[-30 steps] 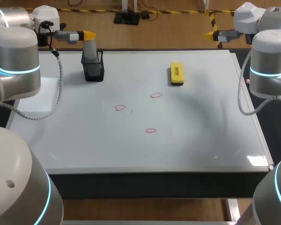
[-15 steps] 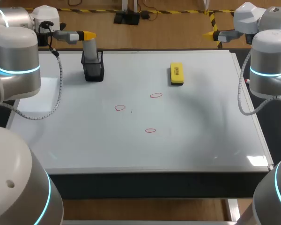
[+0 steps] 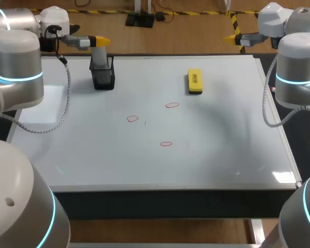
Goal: Pick up the inspection probe, press it on each red-marked spot on the whiteboard one by one, put down the probe, pick up the eraser, and wipe off all the red marks.
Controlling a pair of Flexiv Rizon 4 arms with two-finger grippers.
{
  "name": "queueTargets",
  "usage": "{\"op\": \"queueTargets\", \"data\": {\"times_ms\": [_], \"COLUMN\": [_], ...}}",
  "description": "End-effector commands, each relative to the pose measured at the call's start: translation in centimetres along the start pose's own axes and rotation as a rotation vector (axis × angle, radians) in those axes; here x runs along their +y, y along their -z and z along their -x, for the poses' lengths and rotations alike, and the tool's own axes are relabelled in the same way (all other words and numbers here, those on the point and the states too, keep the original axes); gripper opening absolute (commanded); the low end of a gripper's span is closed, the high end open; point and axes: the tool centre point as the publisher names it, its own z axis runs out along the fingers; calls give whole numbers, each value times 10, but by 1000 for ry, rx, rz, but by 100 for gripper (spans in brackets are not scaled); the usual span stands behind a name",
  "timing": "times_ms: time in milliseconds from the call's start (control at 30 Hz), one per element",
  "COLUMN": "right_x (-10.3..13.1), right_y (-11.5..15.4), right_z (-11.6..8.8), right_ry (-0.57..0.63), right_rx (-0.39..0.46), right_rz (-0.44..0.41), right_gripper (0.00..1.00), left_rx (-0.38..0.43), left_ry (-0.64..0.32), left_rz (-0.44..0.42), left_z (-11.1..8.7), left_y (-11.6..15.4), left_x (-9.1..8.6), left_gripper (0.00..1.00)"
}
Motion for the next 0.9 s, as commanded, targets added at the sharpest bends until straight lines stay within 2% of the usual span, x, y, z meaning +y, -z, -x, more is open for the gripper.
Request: {"op": "queueTargets", "data": {"times_ms": [33,67,267,600,733,900], "right_x": [0,0,0,0,0,0], "right_y": [0,0,0,0,0,0], "right_z": [0,0,0,0,0,0], "right_ry": [0,0,0,0,0,0], "right_rx": [1,1,1,1,1,1], "right_rz": [0,0,0,0,0,0], "right_gripper": [100,100,100,100,100,100], "left_rx": [105,100,244,561,626,668], "left_ry": [-43,-49,-122,-204,-209,-209], "left_rz": [-55,-52,-89,-177,-170,-175], "left_z": [2,0,-9,-24,-28,-31], "left_y": [6,7,10,5,1,-5], "left_x": [9,9,11,18,22,29], "left_gripper": [100,100,100,100,100,100]}}
